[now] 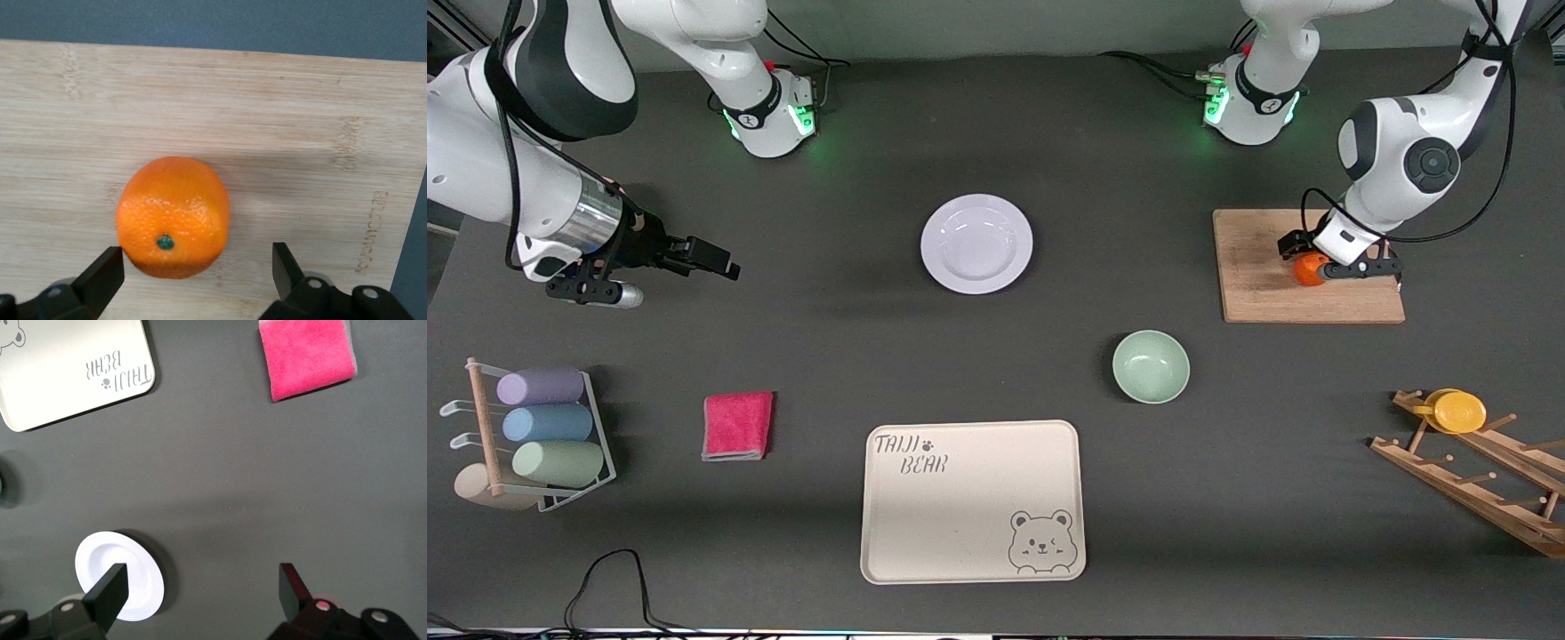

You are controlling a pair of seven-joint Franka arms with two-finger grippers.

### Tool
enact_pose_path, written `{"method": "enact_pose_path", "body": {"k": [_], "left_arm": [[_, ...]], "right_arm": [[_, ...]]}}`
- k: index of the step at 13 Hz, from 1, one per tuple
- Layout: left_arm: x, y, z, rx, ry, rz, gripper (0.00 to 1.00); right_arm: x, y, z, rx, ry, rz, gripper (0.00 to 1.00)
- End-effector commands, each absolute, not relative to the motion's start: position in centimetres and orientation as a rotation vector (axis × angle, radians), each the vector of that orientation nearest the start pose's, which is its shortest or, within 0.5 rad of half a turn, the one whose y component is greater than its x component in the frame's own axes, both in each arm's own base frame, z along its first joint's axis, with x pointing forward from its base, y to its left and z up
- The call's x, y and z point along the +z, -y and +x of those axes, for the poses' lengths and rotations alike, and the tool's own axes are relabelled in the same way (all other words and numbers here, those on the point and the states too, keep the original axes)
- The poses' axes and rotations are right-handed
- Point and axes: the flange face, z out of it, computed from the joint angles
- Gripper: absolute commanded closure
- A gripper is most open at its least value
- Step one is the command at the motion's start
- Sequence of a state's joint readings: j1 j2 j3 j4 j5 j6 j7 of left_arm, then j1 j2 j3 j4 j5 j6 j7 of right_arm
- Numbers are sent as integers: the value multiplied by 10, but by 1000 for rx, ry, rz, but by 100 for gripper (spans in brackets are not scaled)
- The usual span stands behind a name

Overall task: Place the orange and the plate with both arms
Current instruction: 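Close the left gripper around the orange on the cutting board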

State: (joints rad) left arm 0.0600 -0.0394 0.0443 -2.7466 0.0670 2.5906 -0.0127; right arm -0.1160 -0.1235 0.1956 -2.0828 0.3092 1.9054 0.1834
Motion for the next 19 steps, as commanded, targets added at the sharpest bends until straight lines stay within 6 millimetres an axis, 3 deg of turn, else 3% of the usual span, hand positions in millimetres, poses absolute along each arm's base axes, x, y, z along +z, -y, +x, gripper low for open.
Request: {"method": "enact_pose_path", "body": {"k": [1, 5, 9, 10, 11, 19], "left_arm": [[209, -38, 374, 195, 111, -3108, 2], [204, -39, 372, 228, 109, -3105, 3], [203, -39, 372, 231, 106, -3105, 6], [203, -38, 372, 233, 106, -3105, 48], [205, -39, 372, 238, 109, -3105, 99], [207, -39, 374, 245, 100, -3104, 100]], "right_arm": [[478, -65, 504, 116, -353, -2843, 0], [475, -63, 503, 136, -434, -2689, 0], [467, -62, 506, 135, -453, -2671, 0], [467, -61, 507, 116, -459, -2671, 0], [463, -60, 510, 110, -468, -2670, 0], [465, -63, 510, 108, -477, -2644, 0]]}}
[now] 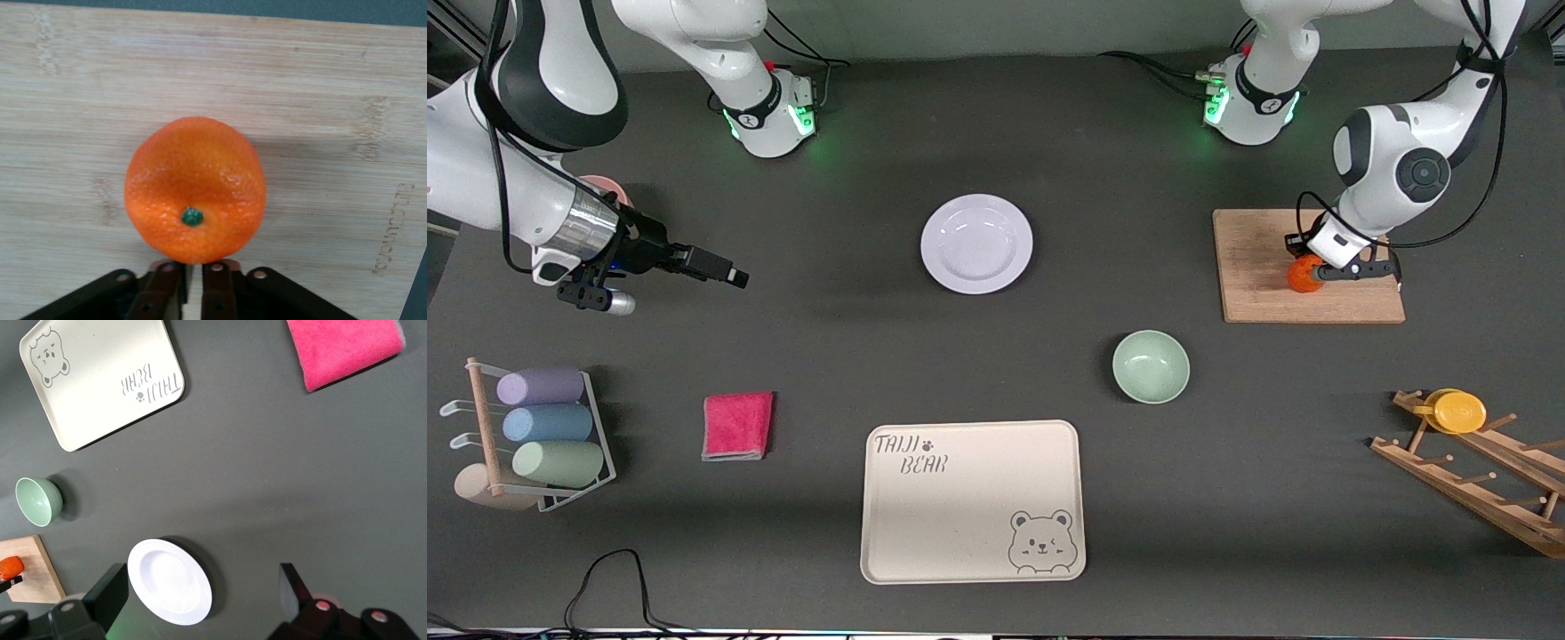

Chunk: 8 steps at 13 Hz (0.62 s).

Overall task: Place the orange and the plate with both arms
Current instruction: 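Close the left gripper around the orange on the cutting board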

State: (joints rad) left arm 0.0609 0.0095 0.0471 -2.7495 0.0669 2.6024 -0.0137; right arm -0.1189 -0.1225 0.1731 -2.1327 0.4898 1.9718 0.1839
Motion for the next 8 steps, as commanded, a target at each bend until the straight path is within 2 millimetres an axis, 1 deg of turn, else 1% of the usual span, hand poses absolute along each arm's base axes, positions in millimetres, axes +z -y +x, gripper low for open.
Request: {"method": "enact_pose_path", "body": {"k": [1, 4, 5, 6, 8], "left_arm": [[207, -39, 374, 257, 100, -3103, 100], [207, -39, 375, 260, 105, -3102, 100], [209, -40, 378, 259, 117, -3101, 49], [209, -40, 379, 281, 116, -3099, 0], [214, -41, 385, 330, 118, -3092, 0]], "right_arm": [[466, -64, 510, 107, -477, -2643, 0], [469, -64, 509, 103, -473, -2643, 0], [470, -65, 508, 101, -470, -2644, 0], [469, -64, 509, 104, -477, -2638, 0], [470, -66, 509, 106, -489, -2604, 0]]}}
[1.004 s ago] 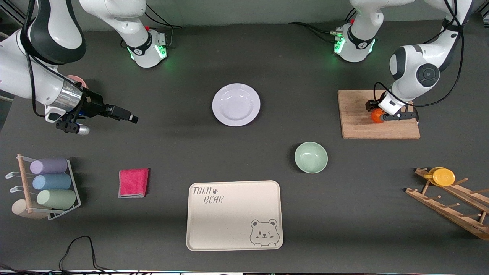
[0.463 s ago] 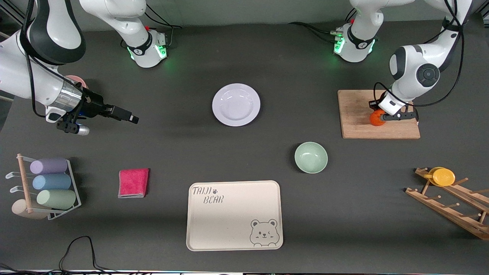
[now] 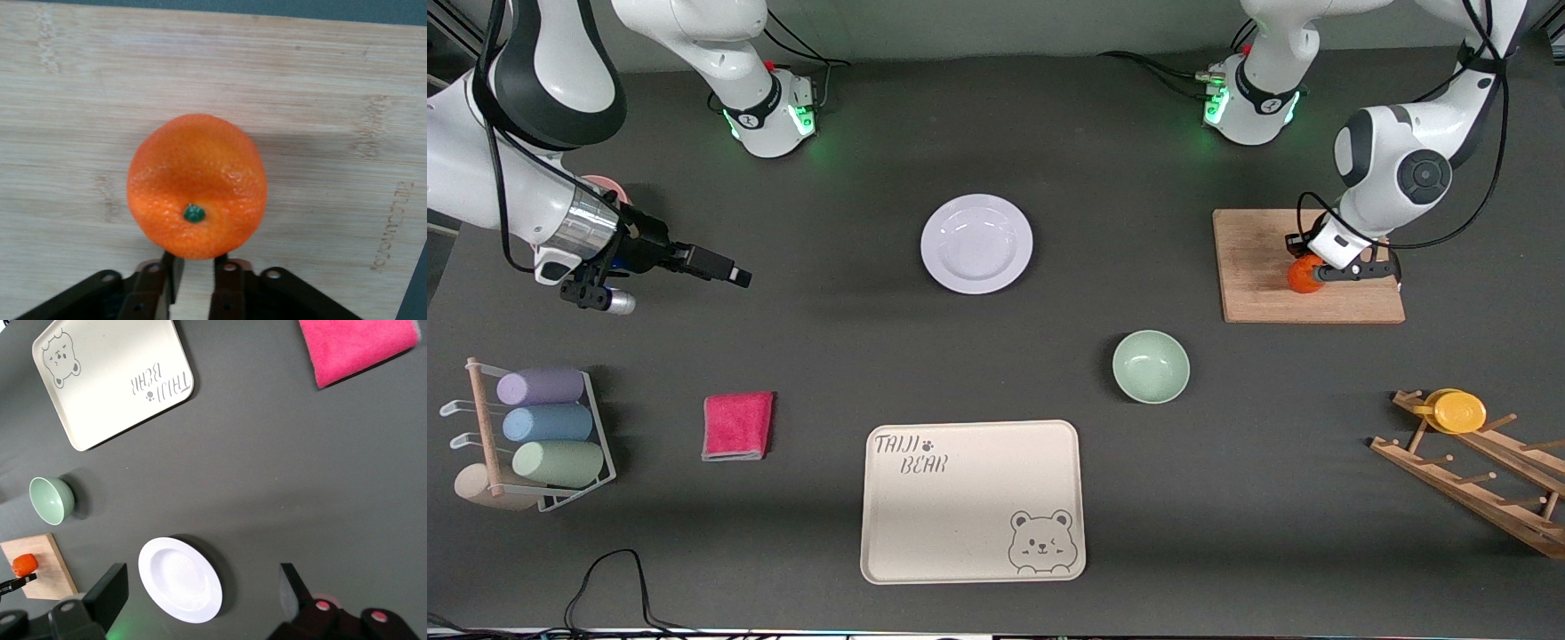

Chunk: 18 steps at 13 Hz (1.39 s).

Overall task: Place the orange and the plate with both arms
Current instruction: 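Close the left gripper around the orange on the cutting board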

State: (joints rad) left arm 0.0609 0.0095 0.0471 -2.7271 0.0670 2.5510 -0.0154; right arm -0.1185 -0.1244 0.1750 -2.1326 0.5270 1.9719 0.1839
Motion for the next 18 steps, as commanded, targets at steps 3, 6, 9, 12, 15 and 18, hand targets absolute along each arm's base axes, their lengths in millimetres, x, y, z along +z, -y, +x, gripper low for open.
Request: {"method": "enact_pose_path", "body": {"k": [3, 6, 9, 12, 15, 18], "left_arm": [[216, -41, 387, 335, 121, -3090, 0], [218, -42, 405, 283, 127, -3095, 0], [209, -47, 445, 264, 135, -3094, 0], [208, -44, 446, 267, 179, -3091, 0], [207, -43, 438, 300, 194, -3086, 0], [209, -42, 426, 312, 196, -3087, 0]], "right_arm": [[469, -68, 510, 113, -503, -2559, 0], [471, -70, 511, 112, -518, -2520, 0], [479, -72, 514, 67, -539, -2476, 0], [476, -74, 518, 58, -527, -2432, 0], [470, -73, 520, 55, -529, -2433, 0], [471, -73, 520, 54, -527, -2433, 0]]}}
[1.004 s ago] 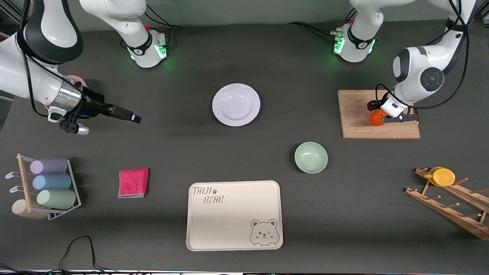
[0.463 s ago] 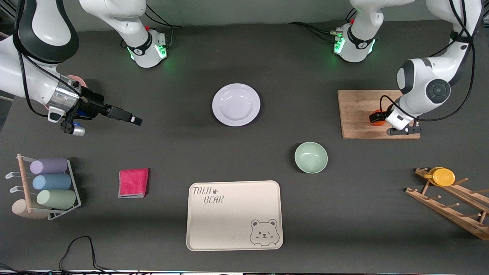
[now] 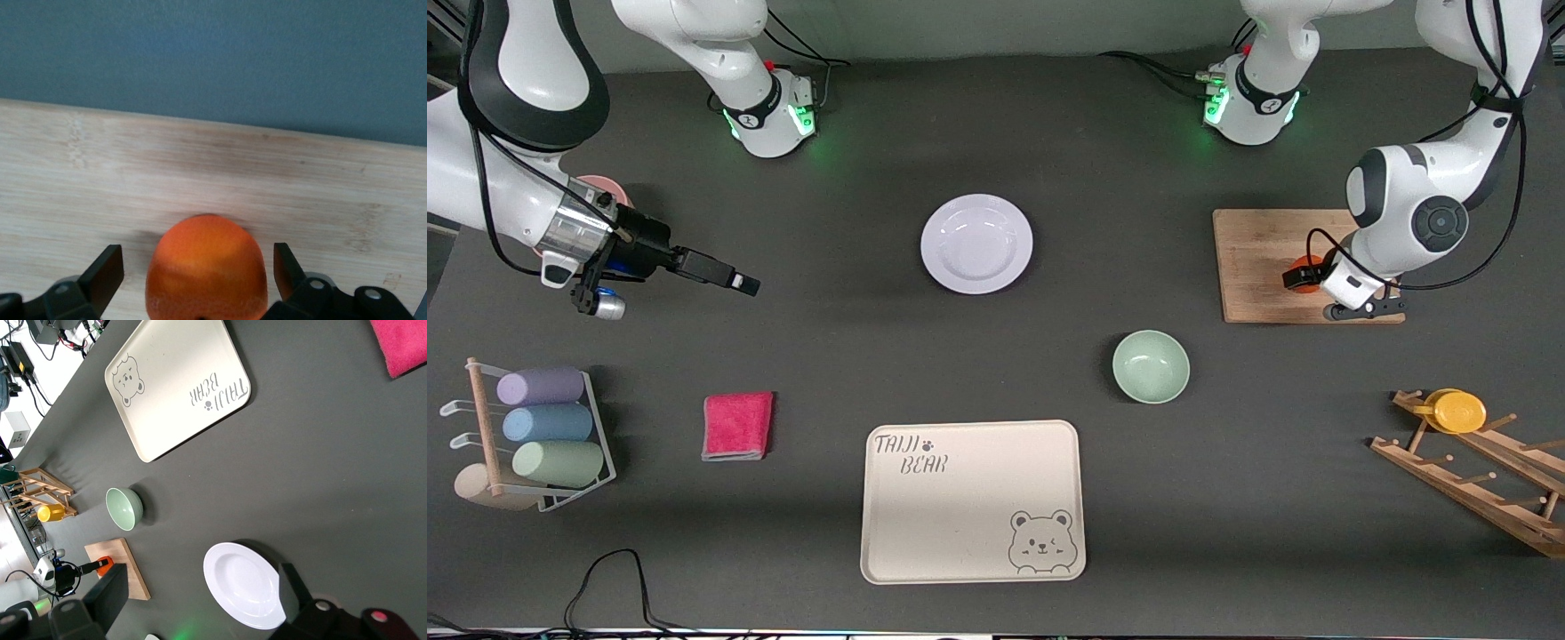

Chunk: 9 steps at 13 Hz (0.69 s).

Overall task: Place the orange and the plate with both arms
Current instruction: 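Close the left gripper around the orange on the cutting board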

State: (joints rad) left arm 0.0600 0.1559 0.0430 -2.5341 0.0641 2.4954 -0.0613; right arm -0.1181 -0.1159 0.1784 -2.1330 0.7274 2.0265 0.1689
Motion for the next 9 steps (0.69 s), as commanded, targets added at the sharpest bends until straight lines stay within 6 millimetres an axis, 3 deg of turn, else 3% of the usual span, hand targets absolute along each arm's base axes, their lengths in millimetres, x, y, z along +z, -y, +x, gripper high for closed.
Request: {"method": "enact_pose_path", "body": {"k": [1, 2, 3, 4, 7, 9], "left_arm": [[209, -42, 426, 312, 198, -3087, 2], [209, -42, 427, 308, 198, -3088, 26], [210, -41, 427, 308, 194, -3088, 92], [210, -40, 427, 307, 191, -3088, 100], [213, -41, 429, 296, 187, -3089, 100], [232, -41, 433, 263, 173, -3093, 100]], "right_arm": [[471, -76, 519, 60, -520, -2434, 0], [471, -76, 519, 61, -519, -2434, 0], [470, -76, 519, 63, -519, -2434, 0], [471, -77, 519, 62, -519, -2435, 0], [471, -77, 519, 62, -518, -2434, 0], [470, -77, 519, 64, -519, -2434, 0]]}}
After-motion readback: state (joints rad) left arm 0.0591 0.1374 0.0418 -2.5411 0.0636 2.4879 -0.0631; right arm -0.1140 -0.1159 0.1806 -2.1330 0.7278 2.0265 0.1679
